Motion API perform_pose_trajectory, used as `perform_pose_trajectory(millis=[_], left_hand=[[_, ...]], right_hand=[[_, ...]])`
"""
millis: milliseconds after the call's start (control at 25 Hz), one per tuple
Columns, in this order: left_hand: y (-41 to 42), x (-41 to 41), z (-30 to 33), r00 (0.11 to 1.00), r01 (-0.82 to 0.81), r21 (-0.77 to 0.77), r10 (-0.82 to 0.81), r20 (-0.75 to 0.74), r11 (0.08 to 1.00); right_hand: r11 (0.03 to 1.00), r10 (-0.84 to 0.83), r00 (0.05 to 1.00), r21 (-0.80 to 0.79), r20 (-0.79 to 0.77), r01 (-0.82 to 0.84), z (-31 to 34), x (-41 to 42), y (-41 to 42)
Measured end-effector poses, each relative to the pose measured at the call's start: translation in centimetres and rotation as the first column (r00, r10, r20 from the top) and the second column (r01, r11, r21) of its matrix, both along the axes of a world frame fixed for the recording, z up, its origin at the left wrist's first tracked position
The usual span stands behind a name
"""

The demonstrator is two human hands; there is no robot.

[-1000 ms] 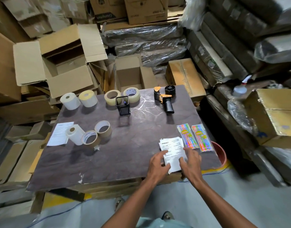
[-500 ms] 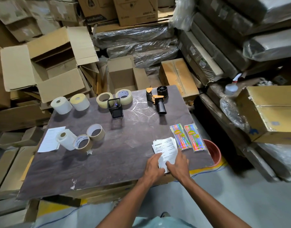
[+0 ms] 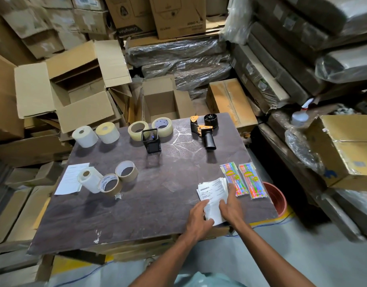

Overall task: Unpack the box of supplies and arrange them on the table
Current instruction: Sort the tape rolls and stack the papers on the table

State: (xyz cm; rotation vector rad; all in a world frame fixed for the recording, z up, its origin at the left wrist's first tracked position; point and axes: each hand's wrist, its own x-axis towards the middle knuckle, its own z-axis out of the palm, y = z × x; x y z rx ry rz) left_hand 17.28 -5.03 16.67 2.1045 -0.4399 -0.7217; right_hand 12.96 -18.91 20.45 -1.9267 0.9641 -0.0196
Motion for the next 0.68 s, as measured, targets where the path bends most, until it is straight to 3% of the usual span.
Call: perform_pose_trajectory(millis=[160,280,320,360,400,440,480,600,680], left_hand=[[-0.1,-0.1,2.4,0.978,-0.178,-0.114,0.162,-0.131,0.977],[0.0,1.1,3.8,0.896,-0.441,-0.147,0.424,-0.134,0.885],[0.1,1.9,4.1,0.845,-0.519,-0.153,0.478,-0.240,0.841],[0.0,2.7,4.5,0.755,-0.607,-0.196,0.481,-0.446,0.771],[-0.1,3.3,4.9,0.658,-0.658,-0.241,0.389,-0.645,0.714],[0.1,3.5,5.6,0.596,-0.683,-0.288,0.285,-0.750,0.671],[0.2,3.6,6.3,0.583,-0.684,-0.316,0.233,-0.778,0.658],[1.2,3.4,7.4,0.658,-0.652,-0.343,0.280,-0.700,0.676],[2.0,3.2,7.8,0.699,-0.626,-0.353,0.300,-0.649,0.695]], right_hand=[[0.999,0.033,0.994,-0.036,0.102,-0.029,0.5,0.0,-0.1],[0.995,0.052,0.966,0.065,0.252,-0.070,0.8,0.0,-0.4],[0.982,0.032,0.955,0.166,0.295,-0.085,0.9,0.1,-0.4],[0.960,0.017,0.948,0.259,0.318,-0.105,1.2,0.2,-0.2],[0.944,0.018,0.941,0.306,0.337,-0.127,1.5,0.4,0.1],[0.939,0.019,0.936,0.315,0.352,-0.138,1.9,0.5,0.6],[0.952,0.026,0.932,0.276,0.362,-0.134,1.9,0.7,1.1],[0.994,0.037,0.933,0.085,0.358,-0.072,2.7,1.2,2.1],[0.999,-0.031,0.933,0.039,0.359,0.019,3.3,1.7,2.3]])
